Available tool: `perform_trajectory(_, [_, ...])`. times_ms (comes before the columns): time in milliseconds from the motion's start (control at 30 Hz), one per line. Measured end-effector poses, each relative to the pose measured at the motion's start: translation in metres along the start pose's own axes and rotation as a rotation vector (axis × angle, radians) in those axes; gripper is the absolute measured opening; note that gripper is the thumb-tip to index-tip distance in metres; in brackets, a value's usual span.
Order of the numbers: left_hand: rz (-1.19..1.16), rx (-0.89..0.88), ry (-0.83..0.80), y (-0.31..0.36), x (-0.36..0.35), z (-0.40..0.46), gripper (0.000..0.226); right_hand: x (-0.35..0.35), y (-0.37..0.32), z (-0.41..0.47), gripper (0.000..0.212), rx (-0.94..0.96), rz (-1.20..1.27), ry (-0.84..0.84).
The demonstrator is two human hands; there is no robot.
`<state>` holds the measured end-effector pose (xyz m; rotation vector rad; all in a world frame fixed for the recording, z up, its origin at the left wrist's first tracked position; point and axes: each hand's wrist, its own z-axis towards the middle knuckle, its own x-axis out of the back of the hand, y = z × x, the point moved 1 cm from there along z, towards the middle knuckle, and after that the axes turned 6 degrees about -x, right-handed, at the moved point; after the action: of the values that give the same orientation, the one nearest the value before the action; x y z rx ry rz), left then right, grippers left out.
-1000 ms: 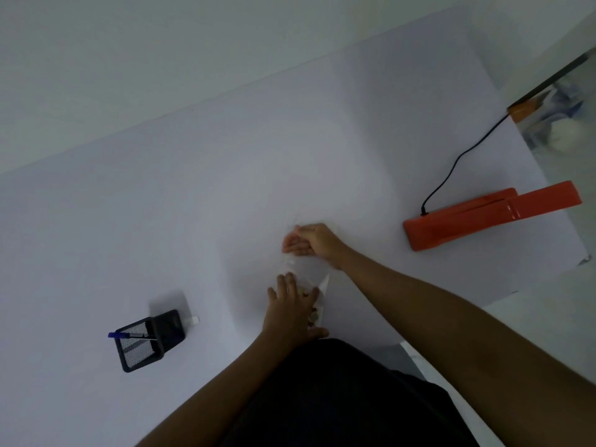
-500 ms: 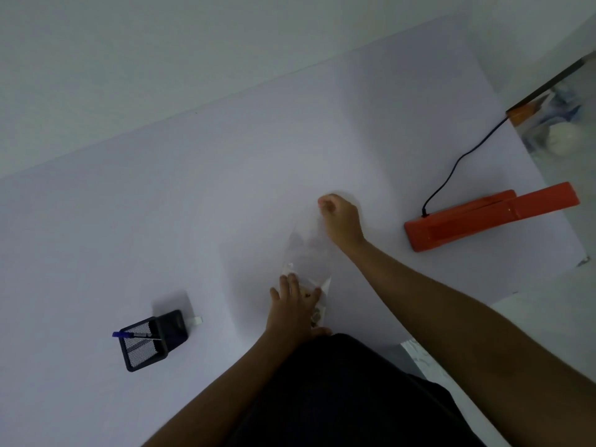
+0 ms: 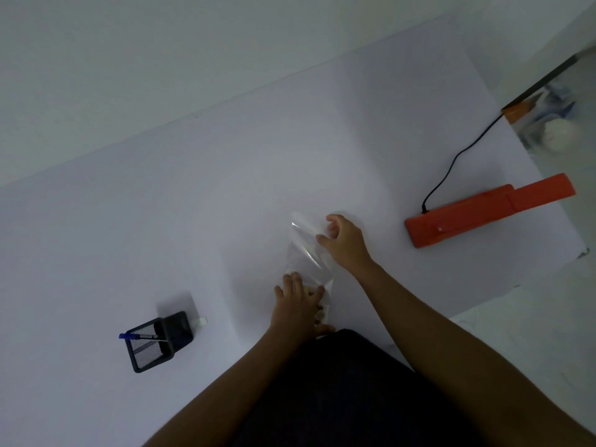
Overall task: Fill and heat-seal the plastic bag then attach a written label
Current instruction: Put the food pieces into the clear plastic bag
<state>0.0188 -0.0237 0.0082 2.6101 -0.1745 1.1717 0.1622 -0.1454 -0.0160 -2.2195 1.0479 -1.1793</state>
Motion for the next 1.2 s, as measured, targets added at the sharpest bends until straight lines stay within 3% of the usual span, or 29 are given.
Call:
perform_trajectory(133, [-0.009,0.001,0.014,0.000,-0.002,-0.001,0.103,-0.006,0.003,-0.005,0.042,-0.101,0.041,-0.139])
perform_trajectory(267, [-0.006,0.000,0.002,0.002,0.002,-0.002,0.102,-0.003,0.007,-0.014,0.019,-0.139,0.267,-0.133])
perform_trajectory(400, [-0.007,0.001,-0.024,0.001,0.003,-0.002,0.102,0.001,0.011,-0.023,0.019,-0.259,0.521,-0.117])
perform_trajectory(667, [-0.053,-0.013,-0.028,-0.001,0.008,-0.003,0.098,0.002,0.008,-0.043,0.004,-0.277,0.649,-0.120])
perform_trajectory(800, [-0.363,0.084,0.050,-0.010,0.017,-0.006,0.089,0.004,0.003,-0.050,0.007,-0.269,0.631,-0.148])
perform_trajectory(967, [-0.848,0.287,0.517,-0.041,0.041,-0.016,0.073,0.014,-0.006,-0.068,0.014,-0.238,0.592,-0.174])
perform_trajectory(1033, [-0.972,0.220,0.516,-0.050,0.055,-0.016,0.068,0.022,-0.011,-0.075,0.016,-0.210,0.574,-0.196])
perform_trajectory(1200, [-1.293,0.018,0.453,-0.046,0.086,-0.021,0.017,0.044,-0.013,-0.092,0.015,-0.152,0.518,-0.235])
